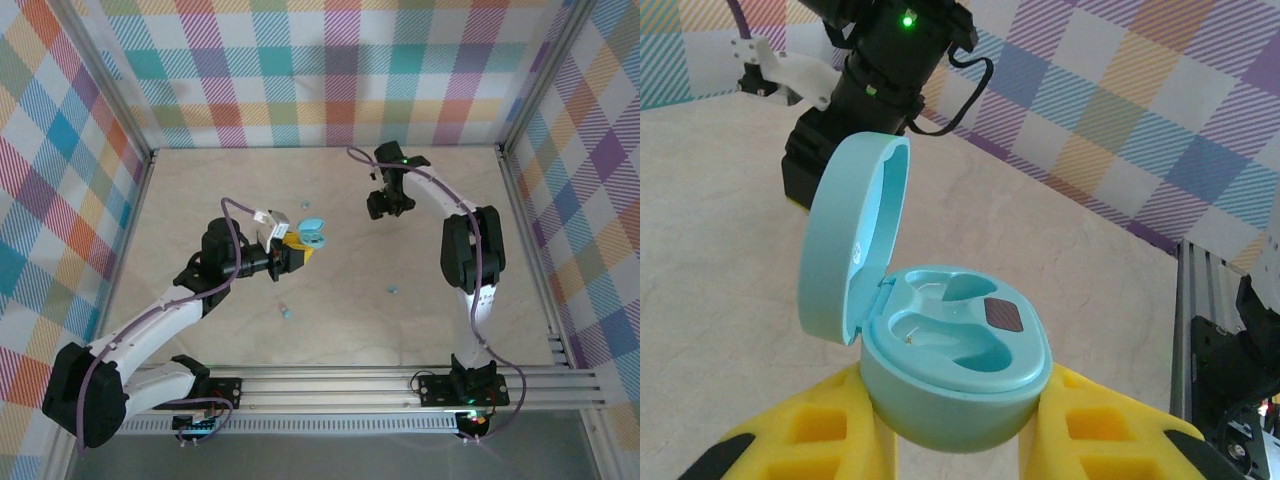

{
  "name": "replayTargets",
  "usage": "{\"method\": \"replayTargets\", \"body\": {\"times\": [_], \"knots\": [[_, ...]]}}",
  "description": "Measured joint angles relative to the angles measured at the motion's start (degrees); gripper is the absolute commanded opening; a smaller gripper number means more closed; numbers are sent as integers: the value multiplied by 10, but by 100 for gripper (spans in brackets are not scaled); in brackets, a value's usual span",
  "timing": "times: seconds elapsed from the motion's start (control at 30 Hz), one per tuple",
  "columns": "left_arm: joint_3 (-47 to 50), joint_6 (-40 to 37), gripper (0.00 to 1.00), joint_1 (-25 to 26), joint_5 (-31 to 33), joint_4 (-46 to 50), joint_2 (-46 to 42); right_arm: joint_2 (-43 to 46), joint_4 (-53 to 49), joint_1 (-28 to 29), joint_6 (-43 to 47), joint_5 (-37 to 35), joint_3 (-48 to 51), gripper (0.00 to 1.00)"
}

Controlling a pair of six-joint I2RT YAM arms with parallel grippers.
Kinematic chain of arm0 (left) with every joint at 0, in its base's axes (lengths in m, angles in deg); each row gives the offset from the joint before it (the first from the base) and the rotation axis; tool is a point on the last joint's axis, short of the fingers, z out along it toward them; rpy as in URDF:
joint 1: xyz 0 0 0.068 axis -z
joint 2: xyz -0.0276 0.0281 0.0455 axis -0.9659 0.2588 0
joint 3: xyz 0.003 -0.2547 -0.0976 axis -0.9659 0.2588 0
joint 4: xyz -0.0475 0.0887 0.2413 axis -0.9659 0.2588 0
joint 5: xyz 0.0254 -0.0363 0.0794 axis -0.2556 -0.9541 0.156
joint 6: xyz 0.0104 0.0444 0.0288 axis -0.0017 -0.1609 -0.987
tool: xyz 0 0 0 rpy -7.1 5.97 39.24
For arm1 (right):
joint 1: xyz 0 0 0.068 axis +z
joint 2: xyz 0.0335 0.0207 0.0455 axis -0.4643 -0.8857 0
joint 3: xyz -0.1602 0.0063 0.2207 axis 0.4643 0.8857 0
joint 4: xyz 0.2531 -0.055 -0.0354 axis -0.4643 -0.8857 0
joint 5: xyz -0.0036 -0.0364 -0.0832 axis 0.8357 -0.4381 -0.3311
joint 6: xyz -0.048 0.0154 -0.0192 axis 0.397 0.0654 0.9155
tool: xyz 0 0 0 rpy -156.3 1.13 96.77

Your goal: Insert wireless bluetooth earbuds into charging case

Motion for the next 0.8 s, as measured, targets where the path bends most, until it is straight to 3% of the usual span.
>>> {"method": "replayTargets", "body": {"times": [0.47,0.8], "knots": [[-2,0,3,0,15,-16,18,-88,-55,-27,-1,-18,-116,40],[-10,-1,3,0,19,-15,19,-120,-86,-27,2,-17,-149,34]]}}
